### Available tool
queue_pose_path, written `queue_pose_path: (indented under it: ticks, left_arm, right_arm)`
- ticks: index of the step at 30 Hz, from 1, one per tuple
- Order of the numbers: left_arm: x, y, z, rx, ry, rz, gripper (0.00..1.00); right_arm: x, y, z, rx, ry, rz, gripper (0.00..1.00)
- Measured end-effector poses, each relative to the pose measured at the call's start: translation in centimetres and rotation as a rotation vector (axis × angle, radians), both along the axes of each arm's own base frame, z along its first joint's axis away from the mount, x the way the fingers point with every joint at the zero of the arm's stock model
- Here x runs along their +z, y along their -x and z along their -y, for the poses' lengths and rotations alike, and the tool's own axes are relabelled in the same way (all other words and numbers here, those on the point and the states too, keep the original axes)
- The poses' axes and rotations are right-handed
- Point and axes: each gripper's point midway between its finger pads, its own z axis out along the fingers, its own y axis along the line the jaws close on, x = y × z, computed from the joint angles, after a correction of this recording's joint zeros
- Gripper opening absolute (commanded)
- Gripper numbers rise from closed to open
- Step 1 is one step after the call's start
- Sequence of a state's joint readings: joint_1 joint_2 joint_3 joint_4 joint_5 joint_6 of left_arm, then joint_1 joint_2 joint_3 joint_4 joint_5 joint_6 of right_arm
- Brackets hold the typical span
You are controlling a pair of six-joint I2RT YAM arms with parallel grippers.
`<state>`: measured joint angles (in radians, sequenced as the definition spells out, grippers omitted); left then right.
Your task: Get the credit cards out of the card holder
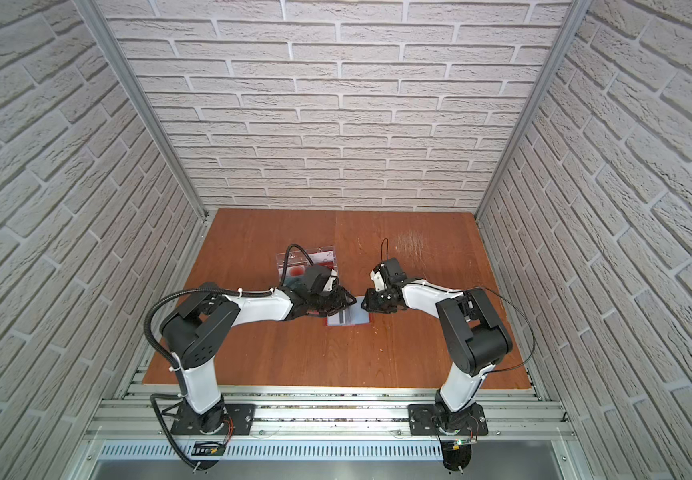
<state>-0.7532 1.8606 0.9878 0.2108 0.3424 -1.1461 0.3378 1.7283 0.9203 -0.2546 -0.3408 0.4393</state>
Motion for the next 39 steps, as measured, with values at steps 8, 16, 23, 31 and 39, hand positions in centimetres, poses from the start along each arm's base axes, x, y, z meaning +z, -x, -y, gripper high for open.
queue_pose_path:
  ticks: [8, 16, 23, 31, 39]
  left_arm:
    - [0.0, 0.0, 0.0, 0.001, 0.005, 0.004, 0.44]
    - [0.4, -0.2, 0.3, 0.004, 0.033, 0.019, 0.45]
    - [0.6, -0.3, 0.5, 0.001, 0.040, 0.025, 0.45]
    - [1.0, -0.5, 0.7, -0.006, 0.060, 0.035, 0.46]
    - [1.3, -1.3, -0.2, 0.015, 0.054, 0.043, 0.48]
  right_arm:
    - [0.0, 0.0, 0.4, -0.010, 0.004, -0.004, 0.40]
    - [1.0, 0.3, 1.9, -0.048, 0.003, 0.010, 0.42]
    - [2.5, 0.4, 2.3, -0.059, -0.005, 0.057, 0.46]
    - [3.9, 0.2, 2.2, -0.058, -0.023, 0.106, 0.49]
    - [3.8, -0.1, 1.4, -0.037, -0.061, 0.112, 0.49]
